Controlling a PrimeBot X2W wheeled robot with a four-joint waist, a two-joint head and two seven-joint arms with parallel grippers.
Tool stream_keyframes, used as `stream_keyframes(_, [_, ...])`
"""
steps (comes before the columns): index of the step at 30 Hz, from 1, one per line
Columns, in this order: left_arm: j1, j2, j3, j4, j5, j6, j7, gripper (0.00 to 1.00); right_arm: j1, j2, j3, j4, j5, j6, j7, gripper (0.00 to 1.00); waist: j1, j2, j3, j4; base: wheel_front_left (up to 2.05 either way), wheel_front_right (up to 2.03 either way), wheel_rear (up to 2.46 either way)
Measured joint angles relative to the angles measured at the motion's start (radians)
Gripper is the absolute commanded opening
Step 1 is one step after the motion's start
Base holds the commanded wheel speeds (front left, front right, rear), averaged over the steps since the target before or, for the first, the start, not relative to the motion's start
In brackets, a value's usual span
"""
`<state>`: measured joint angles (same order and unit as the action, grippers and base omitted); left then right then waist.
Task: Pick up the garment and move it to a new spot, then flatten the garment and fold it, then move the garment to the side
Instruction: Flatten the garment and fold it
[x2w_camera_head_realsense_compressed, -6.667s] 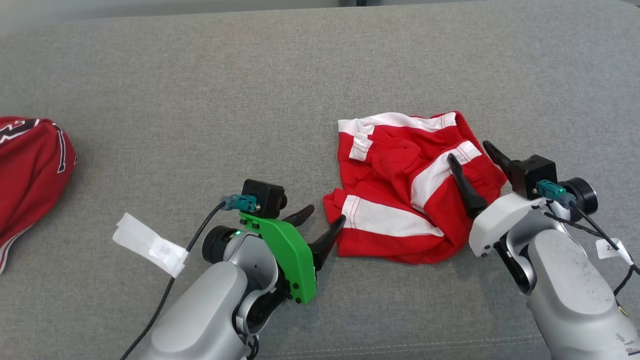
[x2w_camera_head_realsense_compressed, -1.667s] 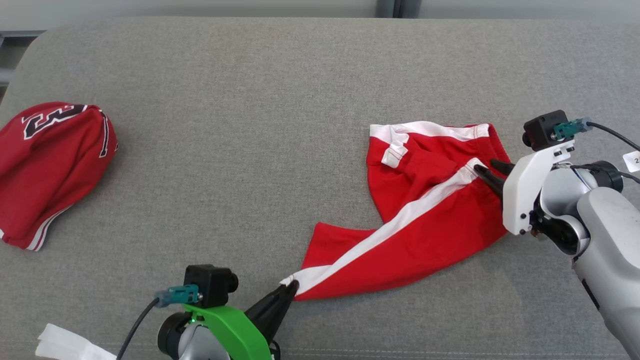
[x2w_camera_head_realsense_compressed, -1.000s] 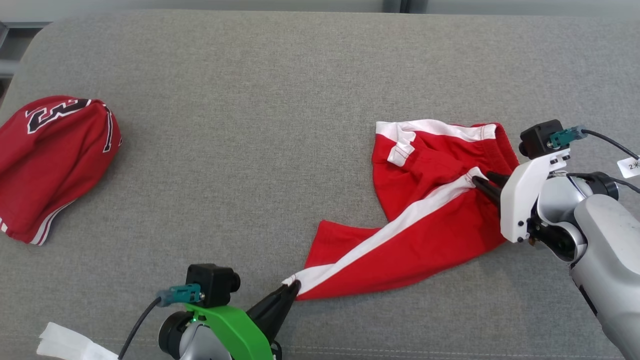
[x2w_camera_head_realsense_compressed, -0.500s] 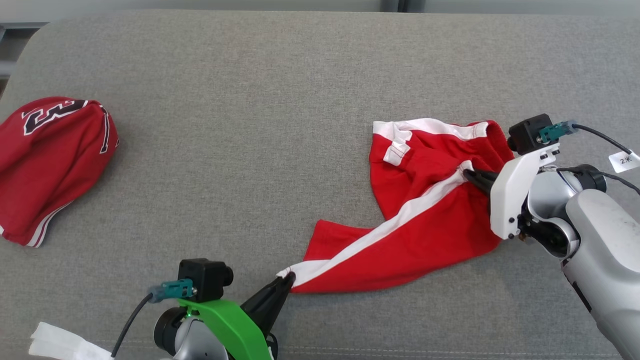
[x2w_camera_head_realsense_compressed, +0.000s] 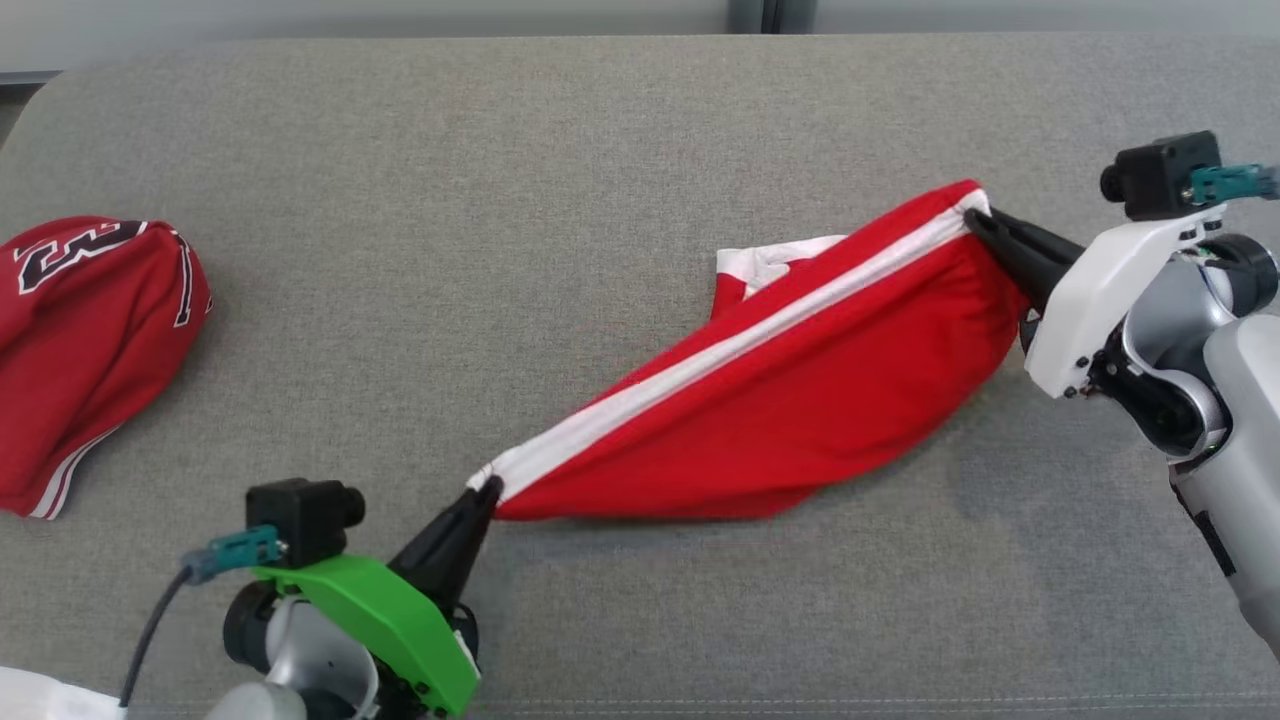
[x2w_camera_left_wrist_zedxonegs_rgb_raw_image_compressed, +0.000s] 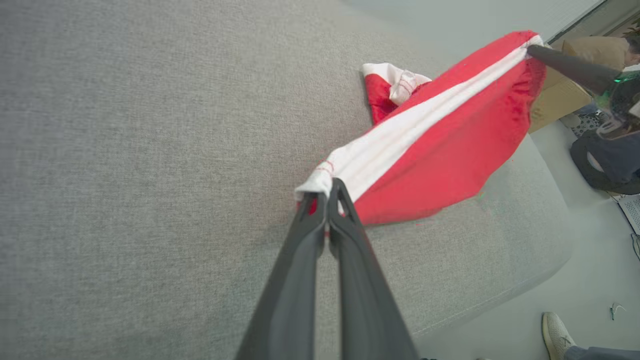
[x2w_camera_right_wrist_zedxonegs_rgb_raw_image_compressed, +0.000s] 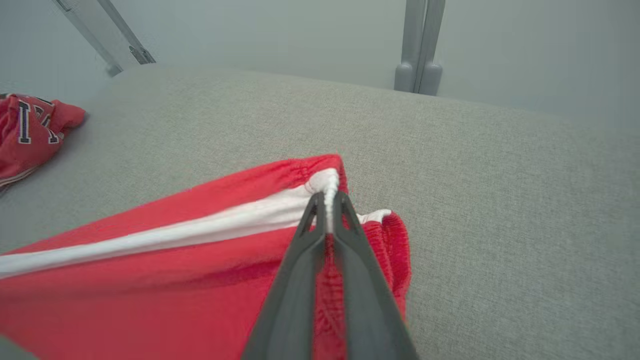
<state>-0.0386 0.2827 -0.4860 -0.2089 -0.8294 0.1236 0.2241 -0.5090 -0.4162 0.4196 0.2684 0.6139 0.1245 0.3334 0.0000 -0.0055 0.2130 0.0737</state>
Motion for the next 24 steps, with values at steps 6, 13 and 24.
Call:
stream_keyframes(6, [-0.039, 0.035, 0.094, -0.009, 0.027, 0.000, -0.023, 0.00, 0.000, 0.016, -0.067, -0.080, 0.080, 0.000, -0.073, 0.00, 0.0000, 0.0000, -0.011, -0.005, 0.00, 0.00, 0.00])
stream_keyframes(13, [-0.135, 0.084, 0.180, -0.105, 0.015, 0.000, -0.021, 0.00, 0.006, 0.034, -0.124, -0.275, 0.276, 0.000, -0.115, 0.00, 0.0000, 0.0000, -0.050, -0.020, 0.00, 0.00, 0.00])
stream_keyframes(24, [-0.154, 0.188, 0.329, -0.413, -0.092, 0.000, 0.059, 0.00, 0.156, -0.062, -0.277, -0.598, 0.465, 0.000, -0.100, 0.00, 0.0000, 0.0000, -0.104, -0.077, 0.00, 0.00, 0.00])
